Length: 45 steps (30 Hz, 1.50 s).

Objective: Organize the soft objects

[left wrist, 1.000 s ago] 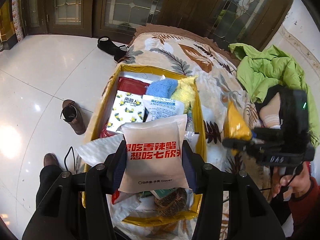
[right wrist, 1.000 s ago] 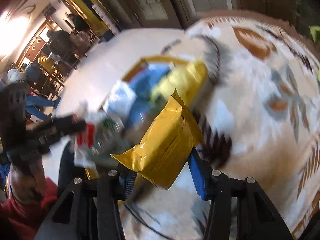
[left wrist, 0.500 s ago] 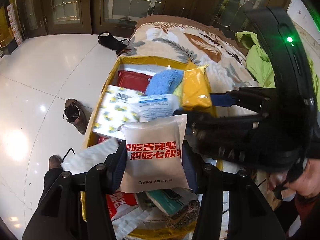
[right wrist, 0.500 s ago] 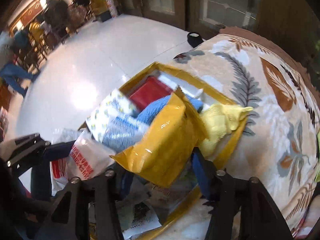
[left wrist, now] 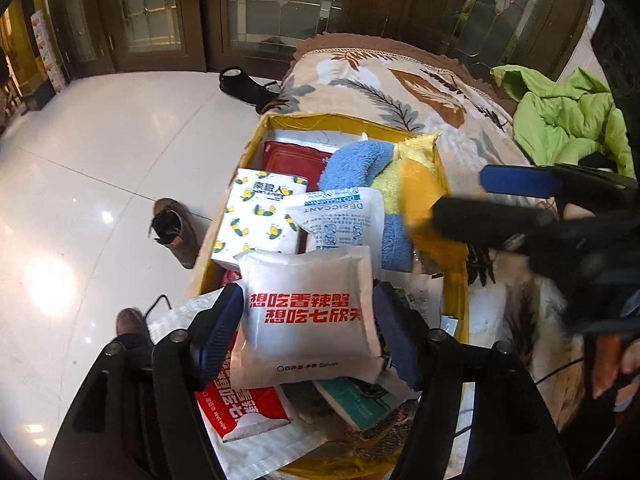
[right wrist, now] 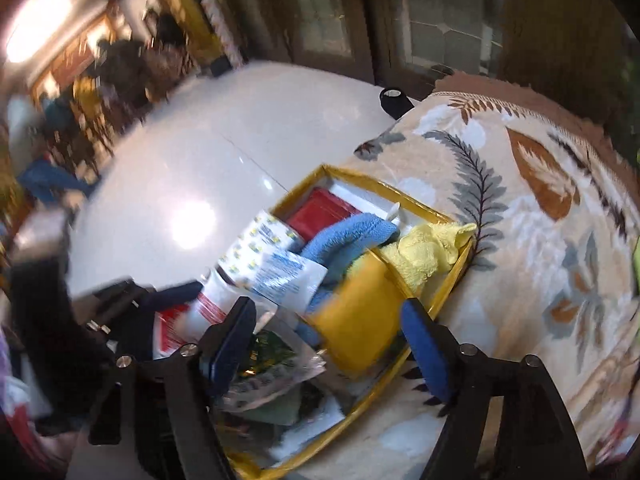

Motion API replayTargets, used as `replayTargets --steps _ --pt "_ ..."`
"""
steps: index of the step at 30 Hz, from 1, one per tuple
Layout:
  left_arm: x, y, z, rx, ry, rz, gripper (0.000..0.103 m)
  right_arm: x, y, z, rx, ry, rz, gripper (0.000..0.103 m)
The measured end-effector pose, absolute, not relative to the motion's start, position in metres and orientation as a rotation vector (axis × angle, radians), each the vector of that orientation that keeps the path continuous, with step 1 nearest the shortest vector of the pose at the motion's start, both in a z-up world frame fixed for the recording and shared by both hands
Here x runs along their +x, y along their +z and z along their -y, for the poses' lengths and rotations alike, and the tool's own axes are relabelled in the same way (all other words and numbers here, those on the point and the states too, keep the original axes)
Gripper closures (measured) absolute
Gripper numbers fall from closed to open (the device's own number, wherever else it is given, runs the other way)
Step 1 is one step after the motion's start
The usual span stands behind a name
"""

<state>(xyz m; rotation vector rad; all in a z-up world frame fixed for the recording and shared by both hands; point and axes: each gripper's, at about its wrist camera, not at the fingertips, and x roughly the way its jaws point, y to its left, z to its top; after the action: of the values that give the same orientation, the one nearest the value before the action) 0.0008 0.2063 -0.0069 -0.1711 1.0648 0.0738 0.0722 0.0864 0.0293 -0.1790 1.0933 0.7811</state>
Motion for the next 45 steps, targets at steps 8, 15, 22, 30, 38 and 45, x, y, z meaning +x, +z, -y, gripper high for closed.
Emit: replayTargets --steps 8,15,22,30,38,45 --pt "-0.012 0.013 -0.206 -0.142 0.116 -0.999 0.028 0.091 0.004 -0.036 0.168 0.726 -1.202 0.022" --pt "-0.02 0.025 -0.211 -0.177 0.146 -0.926 0.02 0.094 -0.011 -0.004 0.392 0.717 -1.223 0.021" --pt "-0.017 0.018 -0.193 -0.095 0.191 -0.967 0.02 0.057 -0.007 -0.013 0.253 0.624 -1.146 0.019" --pt "-0.03 0.032 -0.191 -0.027 0.341 -0.894 0.02 0.025 0.008 -0.014 0.095 0.481 -1.011 0.01" --pt "-0.042 0.045 -0.194 -0.102 0.268 -0.832 0.02 0.025 0.003 -0.001 0.132 0.463 -1.051 0.01" --pt "-0.041 0.043 -0.19 -0.12 0.246 -0.835 0.02 0.021 0.011 -0.001 0.118 0.471 -1.039 0.01"
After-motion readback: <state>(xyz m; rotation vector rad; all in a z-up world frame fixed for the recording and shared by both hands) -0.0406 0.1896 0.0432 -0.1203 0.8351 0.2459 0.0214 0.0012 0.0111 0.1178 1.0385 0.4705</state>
